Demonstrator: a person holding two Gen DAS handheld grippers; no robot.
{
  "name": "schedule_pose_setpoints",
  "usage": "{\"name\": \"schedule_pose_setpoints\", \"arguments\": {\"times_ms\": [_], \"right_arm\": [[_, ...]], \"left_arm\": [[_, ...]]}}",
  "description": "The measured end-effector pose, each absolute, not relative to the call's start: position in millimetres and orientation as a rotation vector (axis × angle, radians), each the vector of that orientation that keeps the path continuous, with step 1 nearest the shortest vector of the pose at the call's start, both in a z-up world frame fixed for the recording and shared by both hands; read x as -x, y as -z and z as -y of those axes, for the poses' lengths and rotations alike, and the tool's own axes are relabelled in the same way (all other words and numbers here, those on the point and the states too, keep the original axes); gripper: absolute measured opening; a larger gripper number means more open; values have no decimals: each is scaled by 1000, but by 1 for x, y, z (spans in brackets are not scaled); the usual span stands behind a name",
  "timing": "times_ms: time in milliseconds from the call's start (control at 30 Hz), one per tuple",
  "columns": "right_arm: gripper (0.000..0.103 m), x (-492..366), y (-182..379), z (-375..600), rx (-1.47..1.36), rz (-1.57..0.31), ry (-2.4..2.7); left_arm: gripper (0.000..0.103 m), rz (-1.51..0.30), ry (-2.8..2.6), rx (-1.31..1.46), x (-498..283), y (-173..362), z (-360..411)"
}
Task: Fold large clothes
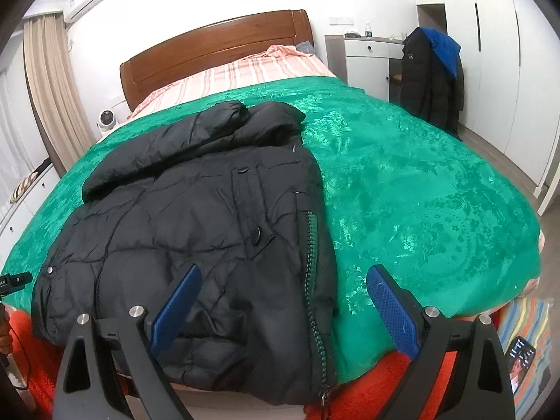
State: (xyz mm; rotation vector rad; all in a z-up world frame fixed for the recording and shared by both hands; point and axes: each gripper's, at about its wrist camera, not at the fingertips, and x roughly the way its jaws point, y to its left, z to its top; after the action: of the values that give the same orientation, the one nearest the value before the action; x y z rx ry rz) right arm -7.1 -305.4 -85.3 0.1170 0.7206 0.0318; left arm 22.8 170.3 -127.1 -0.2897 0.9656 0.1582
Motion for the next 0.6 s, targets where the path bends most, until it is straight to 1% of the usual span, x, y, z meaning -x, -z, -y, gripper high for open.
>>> {"name": "schedule_pose_setpoints", "arguments": {"times_ms": [600], "right_arm": [[94, 8, 88, 298, -94, -711, -38]], "left_arm": [[102, -975, -152, 251, -22, 129, -160]]}}
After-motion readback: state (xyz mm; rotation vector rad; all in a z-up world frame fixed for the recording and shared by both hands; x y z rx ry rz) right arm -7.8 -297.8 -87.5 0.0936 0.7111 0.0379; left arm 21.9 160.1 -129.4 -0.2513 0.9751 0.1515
